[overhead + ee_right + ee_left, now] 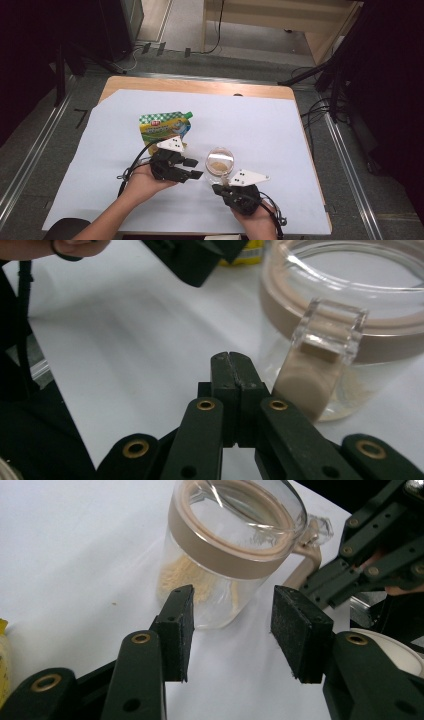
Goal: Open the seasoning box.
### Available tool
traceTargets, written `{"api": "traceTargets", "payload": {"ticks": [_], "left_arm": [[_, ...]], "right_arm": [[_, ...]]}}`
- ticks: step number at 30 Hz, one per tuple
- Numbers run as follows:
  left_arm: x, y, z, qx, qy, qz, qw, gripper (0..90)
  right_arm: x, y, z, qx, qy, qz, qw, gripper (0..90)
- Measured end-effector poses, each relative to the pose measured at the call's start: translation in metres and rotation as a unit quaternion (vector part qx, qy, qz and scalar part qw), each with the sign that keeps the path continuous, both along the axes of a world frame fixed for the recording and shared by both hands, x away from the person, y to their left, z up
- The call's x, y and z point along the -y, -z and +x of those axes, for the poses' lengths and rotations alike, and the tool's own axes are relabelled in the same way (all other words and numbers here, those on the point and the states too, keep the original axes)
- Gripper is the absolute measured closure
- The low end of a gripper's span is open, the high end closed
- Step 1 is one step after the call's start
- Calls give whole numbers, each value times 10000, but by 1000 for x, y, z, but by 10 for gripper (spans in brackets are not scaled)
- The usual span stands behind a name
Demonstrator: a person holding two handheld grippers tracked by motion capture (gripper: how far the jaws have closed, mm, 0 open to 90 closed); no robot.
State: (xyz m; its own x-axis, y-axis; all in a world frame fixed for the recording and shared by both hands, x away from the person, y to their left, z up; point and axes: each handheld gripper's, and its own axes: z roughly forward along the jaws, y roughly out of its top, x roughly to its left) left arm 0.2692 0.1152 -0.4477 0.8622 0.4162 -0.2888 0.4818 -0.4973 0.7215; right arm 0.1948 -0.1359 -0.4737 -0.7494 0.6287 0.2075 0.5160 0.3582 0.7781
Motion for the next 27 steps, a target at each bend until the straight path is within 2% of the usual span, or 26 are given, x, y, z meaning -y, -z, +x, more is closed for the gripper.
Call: {"api": "traceTargets", "payload": {"ticks": [4, 8, 11, 15, 18, 23, 25, 27], "left_arm": [[1, 0, 0, 11, 17, -3, 10000, 529], [1, 0, 0, 10, 43, 4, 10000, 527], [2, 1, 0, -16, 61, 24, 10000, 522], [3, 3, 0, -55, 158, 80, 9998, 513], [6, 4, -1, -99, 192, 92, 9997, 513], [8, 5, -1, -123, 235, 50, 9996, 486], [9, 5, -1, -88, 255, 28, 9996, 484], [9, 6, -1, -78, 256, 25, 9996, 480]], "right_arm": [[9, -2, 4, -49, 134, 60, 9999, 900], [15, -2, 5, -71, 146, 31, 9999, 900], [26, -3, 9, 33, 187, -35, 9998, 900], [38, -2, 12, 115, 206, 131, 9996, 900], [48, -4, 16, 44, 332, 182, 9993, 900], [68, -4, 25, -109, 615, 44, 9980, 900], [73, -5, 28, -174, 652, 64, 9977, 900], [74, -4, 29, -143, 651, 9, 9978, 900]]}}
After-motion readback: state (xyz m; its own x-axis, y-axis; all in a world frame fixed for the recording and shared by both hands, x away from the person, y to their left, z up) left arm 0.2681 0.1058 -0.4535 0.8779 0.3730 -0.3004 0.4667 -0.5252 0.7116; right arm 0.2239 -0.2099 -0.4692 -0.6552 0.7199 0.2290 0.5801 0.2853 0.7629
